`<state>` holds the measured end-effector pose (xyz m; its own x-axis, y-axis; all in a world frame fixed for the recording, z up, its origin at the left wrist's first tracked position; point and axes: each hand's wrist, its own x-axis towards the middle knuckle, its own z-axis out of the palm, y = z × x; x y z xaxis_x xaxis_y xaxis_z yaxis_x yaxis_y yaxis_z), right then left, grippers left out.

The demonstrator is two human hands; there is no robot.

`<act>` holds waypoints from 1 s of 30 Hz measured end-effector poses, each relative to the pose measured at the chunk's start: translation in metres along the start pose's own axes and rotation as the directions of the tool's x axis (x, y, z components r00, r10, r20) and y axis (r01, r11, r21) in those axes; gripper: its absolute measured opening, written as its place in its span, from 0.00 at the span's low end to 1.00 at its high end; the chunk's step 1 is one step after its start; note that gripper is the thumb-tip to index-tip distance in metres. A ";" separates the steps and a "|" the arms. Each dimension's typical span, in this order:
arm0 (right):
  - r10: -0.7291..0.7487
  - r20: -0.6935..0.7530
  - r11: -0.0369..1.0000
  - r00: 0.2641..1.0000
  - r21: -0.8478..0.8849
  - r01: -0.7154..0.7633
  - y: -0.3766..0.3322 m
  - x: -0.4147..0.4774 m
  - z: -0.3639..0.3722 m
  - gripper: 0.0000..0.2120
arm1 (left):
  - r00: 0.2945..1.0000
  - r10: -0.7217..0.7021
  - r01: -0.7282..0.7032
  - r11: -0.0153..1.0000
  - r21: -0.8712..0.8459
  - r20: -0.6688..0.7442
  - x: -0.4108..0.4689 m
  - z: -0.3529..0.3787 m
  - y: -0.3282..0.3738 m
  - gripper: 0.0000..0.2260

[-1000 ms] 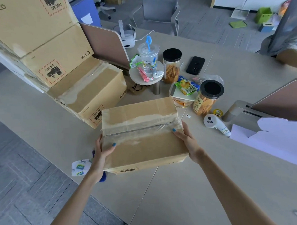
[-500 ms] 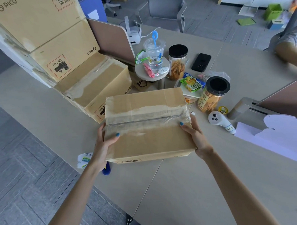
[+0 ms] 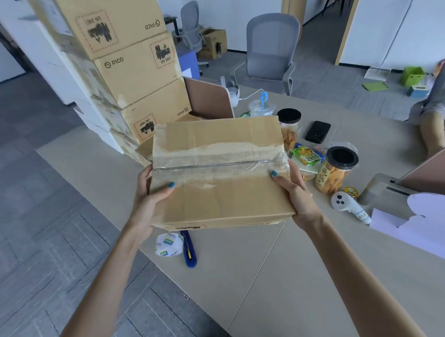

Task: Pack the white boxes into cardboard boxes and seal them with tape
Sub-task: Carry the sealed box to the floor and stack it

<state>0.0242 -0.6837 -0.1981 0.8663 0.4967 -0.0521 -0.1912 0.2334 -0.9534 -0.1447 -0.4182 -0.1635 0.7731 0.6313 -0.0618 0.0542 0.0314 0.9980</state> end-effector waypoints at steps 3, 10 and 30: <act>-0.024 0.056 0.999 0.998 0.023 0.023 -0.007 0.002 0.039 0.21 | 0.996 0.067 -0.068 0.998 0.000 -0.059 -0.009 -0.035 0.018 0.26; -0.039 0.234 0.999 0.971 0.007 0.038 0.003 0.014 0.147 0.20 | 0.969 0.129 -0.131 0.991 0.003 -0.211 -0.042 -0.138 0.038 0.28; 0.014 0.599 1.000 0.801 -0.005 -0.014 0.126 0.037 0.594 0.21 | 0.820 0.108 -0.157 0.987 -0.040 -0.562 -0.053 -0.555 0.048 0.26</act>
<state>-0.2419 -0.1392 -0.1437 0.4150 0.9015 0.1225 -0.2007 0.2221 -0.9541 -0.5337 -0.0204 -0.1064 0.2849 0.9565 0.0623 -0.0933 -0.0371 0.9950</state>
